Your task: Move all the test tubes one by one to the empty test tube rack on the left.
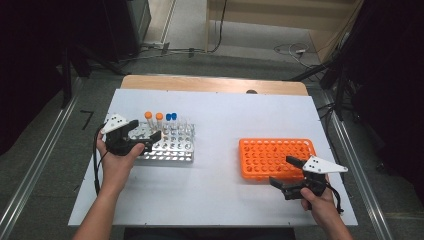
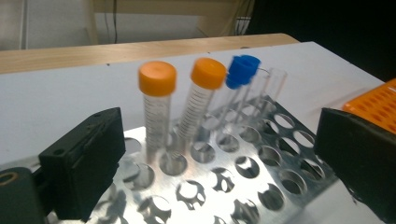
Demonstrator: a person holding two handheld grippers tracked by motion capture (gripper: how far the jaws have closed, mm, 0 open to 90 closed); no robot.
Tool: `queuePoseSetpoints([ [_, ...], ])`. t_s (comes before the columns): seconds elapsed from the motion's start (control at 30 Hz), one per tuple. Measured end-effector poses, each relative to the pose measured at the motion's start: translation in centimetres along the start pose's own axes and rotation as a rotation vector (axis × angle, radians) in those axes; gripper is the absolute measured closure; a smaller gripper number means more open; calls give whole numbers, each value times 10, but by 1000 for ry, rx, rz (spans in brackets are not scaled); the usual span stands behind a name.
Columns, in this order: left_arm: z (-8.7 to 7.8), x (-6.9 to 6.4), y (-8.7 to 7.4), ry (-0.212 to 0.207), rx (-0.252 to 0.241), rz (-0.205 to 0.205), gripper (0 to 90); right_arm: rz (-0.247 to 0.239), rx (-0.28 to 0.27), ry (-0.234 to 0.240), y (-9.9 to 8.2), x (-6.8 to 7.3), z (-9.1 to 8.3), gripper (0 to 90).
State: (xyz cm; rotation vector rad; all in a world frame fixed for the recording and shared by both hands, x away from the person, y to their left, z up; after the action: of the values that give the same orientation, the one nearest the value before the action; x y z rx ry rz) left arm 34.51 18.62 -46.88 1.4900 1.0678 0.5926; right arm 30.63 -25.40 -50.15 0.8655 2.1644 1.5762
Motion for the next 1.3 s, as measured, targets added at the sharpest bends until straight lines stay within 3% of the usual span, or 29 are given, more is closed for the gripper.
queuePoseSetpoints([
  [0.23,-17,-18,-12,-47,-15,20,0,-3,6,-5,-2,-2,1,0],
  [0.77,-48,-49,-31,-98,-28,64,0,-3,12,-12,-4,-5,1,0],
  [0.9,-56,-50,-38,-100,-27,66,0,-2,10,-12,-4,-7,0,0],
  [1.03,-67,-48,-46,-107,-41,25,0,-4,8,-16,-5,-9,-1,0],
  [1.13,-73,-49,-53,-110,-28,22,0,-2,7,-17,-5,-10,-2,0],
  [1.3,-81,-43,-50,-94,-59,23,0,4,1,-18,-6,-15,-3,0],
])
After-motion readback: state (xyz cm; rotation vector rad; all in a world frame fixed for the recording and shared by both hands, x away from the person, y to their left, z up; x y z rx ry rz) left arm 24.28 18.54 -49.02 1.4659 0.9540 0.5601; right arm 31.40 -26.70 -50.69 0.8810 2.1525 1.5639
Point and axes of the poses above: each handheld gripper's, and its own axes: z roughly forward along the jaws, y roughly out of its top, x roughly to its left, the point moved 7 cm from there along z, roughly forward along the jaws, and after that the axes turned 8 degrees about -x, right-handed, at the moved point
